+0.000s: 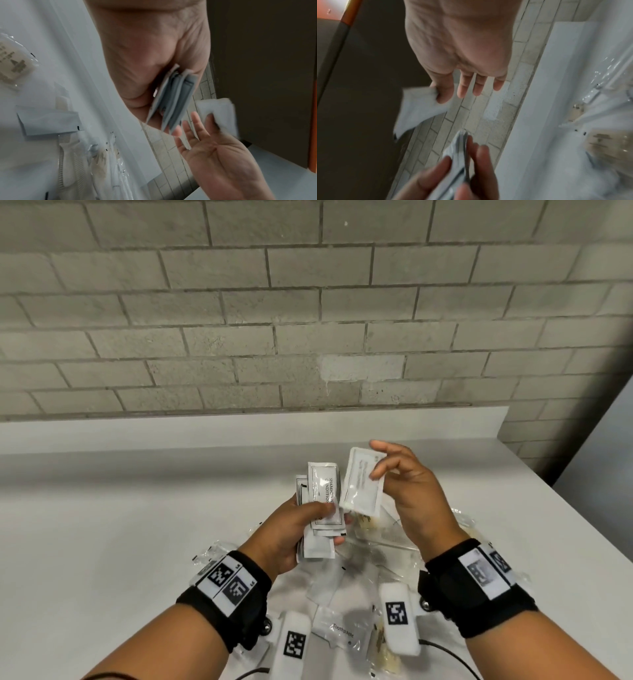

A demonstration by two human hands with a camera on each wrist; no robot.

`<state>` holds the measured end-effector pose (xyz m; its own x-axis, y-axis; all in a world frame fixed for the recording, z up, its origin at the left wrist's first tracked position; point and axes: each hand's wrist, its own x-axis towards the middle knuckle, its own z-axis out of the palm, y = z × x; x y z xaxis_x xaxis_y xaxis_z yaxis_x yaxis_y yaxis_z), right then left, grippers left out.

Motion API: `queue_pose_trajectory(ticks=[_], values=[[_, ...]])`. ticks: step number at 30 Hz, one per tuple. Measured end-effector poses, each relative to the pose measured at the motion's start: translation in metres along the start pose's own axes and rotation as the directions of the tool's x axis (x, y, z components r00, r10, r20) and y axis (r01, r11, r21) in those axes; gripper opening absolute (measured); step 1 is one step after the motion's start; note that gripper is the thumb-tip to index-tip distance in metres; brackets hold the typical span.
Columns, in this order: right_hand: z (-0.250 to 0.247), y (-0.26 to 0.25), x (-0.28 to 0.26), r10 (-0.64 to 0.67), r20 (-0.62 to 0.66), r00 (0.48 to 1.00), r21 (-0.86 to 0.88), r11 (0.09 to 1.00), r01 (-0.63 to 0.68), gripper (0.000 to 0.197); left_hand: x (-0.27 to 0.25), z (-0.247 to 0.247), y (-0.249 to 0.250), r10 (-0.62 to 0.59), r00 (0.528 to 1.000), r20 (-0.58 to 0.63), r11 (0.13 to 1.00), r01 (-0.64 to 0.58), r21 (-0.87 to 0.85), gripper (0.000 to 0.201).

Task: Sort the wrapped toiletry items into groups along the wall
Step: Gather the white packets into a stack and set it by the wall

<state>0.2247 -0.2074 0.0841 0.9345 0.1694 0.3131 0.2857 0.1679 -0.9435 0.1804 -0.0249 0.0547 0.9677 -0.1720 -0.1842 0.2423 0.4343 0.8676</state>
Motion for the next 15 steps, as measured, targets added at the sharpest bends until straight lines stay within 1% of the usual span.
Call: queue_pose_trajectory(ticks=[1,2,5,9,12,14,15], values=[[0.002,0.003,-0.003,0.003,0.042,0.999,-0.036,0.999,-0.002,0.047,0.000,0.002,0.001,-0.001,1.000,0.000,1.000,0.001,-0.013,0.038],[0.003,0.007,-0.006,0.014,0.058,0.998,-0.083,0.997,-0.009,0.043,0.001,0.003,0.002,0.001,1.000,0.006,1.000,-0.001,-0.028,0.042],[0.001,0.019,-0.009,0.031,0.028,0.999,-0.179,0.983,-0.025,0.036,0.004,0.005,0.001,0.012,0.999,0.031,0.998,-0.010,-0.061,0.046],[-0.002,0.025,-0.007,0.009,0.001,1.000,-0.233,0.972,-0.008,0.039,0.004,0.006,-0.001,0.016,0.998,0.063,0.999,-0.014,-0.035,0.047],[0.000,0.024,-0.010,-0.007,0.019,1.000,-0.260,0.966,0.012,0.042,0.004,0.007,-0.003,0.033,0.997,0.074,0.999,-0.033,0.006,0.047],[-0.002,0.019,-0.011,-0.031,0.008,0.999,-0.309,0.950,0.032,0.037,0.006,0.006,-0.002,0.035,0.997,0.065,0.998,-0.038,0.049,0.049],[-0.003,0.013,-0.011,-0.074,0.006,0.997,-0.348,0.935,0.071,0.031,0.006,0.006,-0.002,0.032,0.998,0.062,0.996,-0.037,0.077,0.049]])
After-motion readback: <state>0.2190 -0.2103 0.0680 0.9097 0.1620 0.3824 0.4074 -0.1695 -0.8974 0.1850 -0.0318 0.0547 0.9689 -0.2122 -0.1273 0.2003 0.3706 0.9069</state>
